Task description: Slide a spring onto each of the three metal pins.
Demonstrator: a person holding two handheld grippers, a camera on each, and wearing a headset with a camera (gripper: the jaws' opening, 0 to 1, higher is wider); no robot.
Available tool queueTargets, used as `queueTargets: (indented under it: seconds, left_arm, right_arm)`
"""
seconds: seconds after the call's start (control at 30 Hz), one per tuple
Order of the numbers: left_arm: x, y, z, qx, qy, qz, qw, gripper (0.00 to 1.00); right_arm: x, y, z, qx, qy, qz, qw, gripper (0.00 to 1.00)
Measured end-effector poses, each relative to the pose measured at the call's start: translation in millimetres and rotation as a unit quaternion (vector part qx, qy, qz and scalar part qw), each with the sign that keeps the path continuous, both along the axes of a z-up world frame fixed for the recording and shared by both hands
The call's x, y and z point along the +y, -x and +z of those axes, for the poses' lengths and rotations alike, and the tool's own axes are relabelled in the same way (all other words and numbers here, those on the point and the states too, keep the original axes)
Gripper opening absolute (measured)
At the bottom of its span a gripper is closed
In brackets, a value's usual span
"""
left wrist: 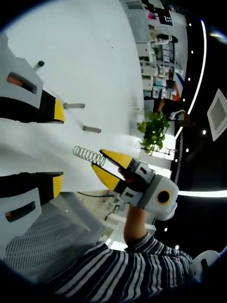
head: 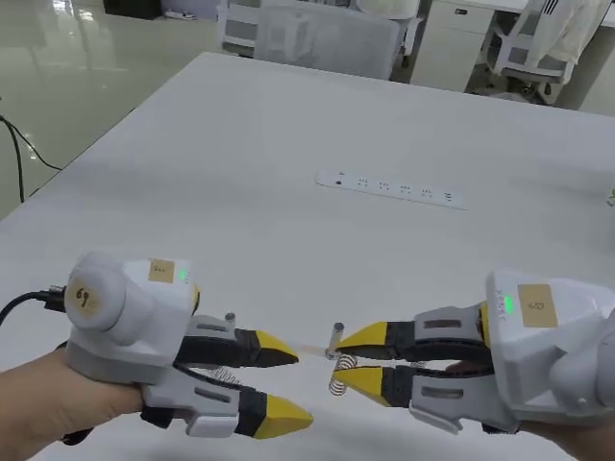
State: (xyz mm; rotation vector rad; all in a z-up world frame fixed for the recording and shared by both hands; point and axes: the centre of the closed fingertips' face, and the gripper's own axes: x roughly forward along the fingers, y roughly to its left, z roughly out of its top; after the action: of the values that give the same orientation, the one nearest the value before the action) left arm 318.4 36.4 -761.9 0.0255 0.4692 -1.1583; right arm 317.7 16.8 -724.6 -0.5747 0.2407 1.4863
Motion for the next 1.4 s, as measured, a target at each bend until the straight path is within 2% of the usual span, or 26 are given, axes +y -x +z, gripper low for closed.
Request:
queueTargets:
  seconds: [0.07,0.33,0.67,0.9,1.0,1.17,1.4]
  left_arm:
    - [4.7,0.1,-0.5,0.005,0.002,0.008,1.0,0.37]
    - [25.7,-0.3,0.9,0.004,0.004,0.04,0.9992,0.44]
    - [51.3,0.7,-1.2,0.01,-0.001,0.075,0.9971,0.59]
    - [71.2,-7.6,-4.3,-0.002,-0.015,0.119,0.9927,0.85]
    - [77.1,-9.5,-4.7,-0.003,-0.016,0.131,0.9913,0.91]
    - [84.3,-12.2,-5.0,-0.004,-0.017,0.147,0.9889,0.98]
    - [93.8,-10.6,-6.1,-0.004,-0.016,0.159,0.9872,0.98]
  right_arm:
    - [-0.3,-1.1,-0.6,-0.001,0.0,-0.003,1.0,0.07]
    - [-2.0,-4.5,-3.6,-0.004,0.004,-0.011,0.9999,0.07]
    - [-4.6,-13.5,-6.6,-0.013,0.008,-0.029,0.9995,0.07]
    - [-7.5,-20.4,-10.2,-0.013,0.009,-0.045,0.9988,0.07]
    - [-8.3,-22.2,-11.1,-0.012,0.008,-0.05,0.9987,0.07]
    - [-8.1,-23.7,-11.8,-0.012,0.009,-0.053,0.9985,0.07]
    - [-6.8,-28.3,-12.5,-0.015,0.01,-0.061,0.998,0.07]
